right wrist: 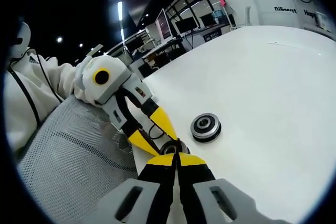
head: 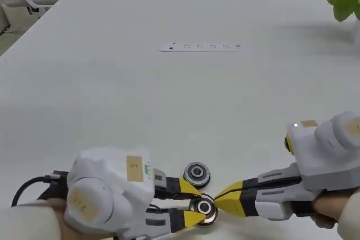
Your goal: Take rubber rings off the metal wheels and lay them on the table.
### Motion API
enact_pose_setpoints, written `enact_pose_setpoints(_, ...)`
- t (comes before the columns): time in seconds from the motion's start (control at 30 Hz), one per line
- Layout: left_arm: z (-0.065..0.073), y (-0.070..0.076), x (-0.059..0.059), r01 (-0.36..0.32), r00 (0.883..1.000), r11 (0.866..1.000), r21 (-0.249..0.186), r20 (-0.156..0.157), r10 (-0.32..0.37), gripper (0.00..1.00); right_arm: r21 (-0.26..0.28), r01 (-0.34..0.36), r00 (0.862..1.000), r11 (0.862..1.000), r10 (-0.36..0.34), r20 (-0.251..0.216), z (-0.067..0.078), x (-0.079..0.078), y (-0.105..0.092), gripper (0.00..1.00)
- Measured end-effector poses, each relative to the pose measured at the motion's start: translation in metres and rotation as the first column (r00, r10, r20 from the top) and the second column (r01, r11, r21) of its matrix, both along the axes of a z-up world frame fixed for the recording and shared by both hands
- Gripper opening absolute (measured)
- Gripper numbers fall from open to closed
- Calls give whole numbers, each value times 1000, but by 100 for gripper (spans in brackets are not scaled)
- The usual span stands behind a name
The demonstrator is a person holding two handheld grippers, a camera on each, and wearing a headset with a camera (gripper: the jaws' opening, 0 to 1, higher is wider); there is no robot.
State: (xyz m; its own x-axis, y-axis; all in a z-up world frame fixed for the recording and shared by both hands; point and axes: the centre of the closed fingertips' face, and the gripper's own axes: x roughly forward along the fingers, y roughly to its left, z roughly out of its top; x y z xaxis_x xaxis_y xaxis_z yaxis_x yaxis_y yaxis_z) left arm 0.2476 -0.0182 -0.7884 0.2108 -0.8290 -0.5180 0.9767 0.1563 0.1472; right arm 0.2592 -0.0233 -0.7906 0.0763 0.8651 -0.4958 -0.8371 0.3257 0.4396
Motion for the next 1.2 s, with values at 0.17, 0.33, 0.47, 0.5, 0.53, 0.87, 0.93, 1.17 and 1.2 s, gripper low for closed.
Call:
enact_pose_setpoints(0.17, 11, 5, -2, -9, 999, 1000, -12, -35, 8, 27, -12, -19, 1000, 1000, 20, 21, 4, -2, 1, 0)
enact_pose_setpoints(0.33, 20, 11, -2, -2, 999, 1000, -2, -36, 2, 38, -25, -33, 999, 999, 34, 38, 6, -2, 0, 0)
enact_pose_setpoints(0.47, 36, 19, 1, -14, 999, 1000, -7, -41, 14, 47, -21, -36, 998, 999, 37, 48, 12, -2, -1, 0)
enact_pose_setpoints(0.5, 40, 22, 2, -21, 999, 1000, -14, -43, 20, 49, -21, -37, 998, 999, 38, 48, 13, -2, -1, 0)
enact_pose_setpoints(0.53, 44, 26, 3, -25, 999, 1000, -16, -43, 25, 51, -21, -38, 998, 999, 39, 50, 15, -2, -1, 0)
enact_pose_setpoints(0.87, 66, 68, 6, -116, 993, 993, -5, -23, 116, 61, 4, 1, 997, 1000, -2, 72, 38, 10, -11, 0)
enact_pose_setpoints(0.93, 71, 78, 8, -146, 989, 989, -11, -16, 146, 63, 5, 6, 997, 1000, -7, 80, 42, 12, -12, 0)
enact_pose_setpoints(1.17, 84, 113, 13, -272, 962, 961, -53, -2, 272, 65, 9, 9, 996, 1000, -10, 91, 56, 12, -12, 0)
enact_pose_setpoints(1.2, 84, 115, 13, -279, 960, 959, -55, -2, 280, 66, 11, 10, 996, 1000, -11, 91, 57, 12, -12, 0)
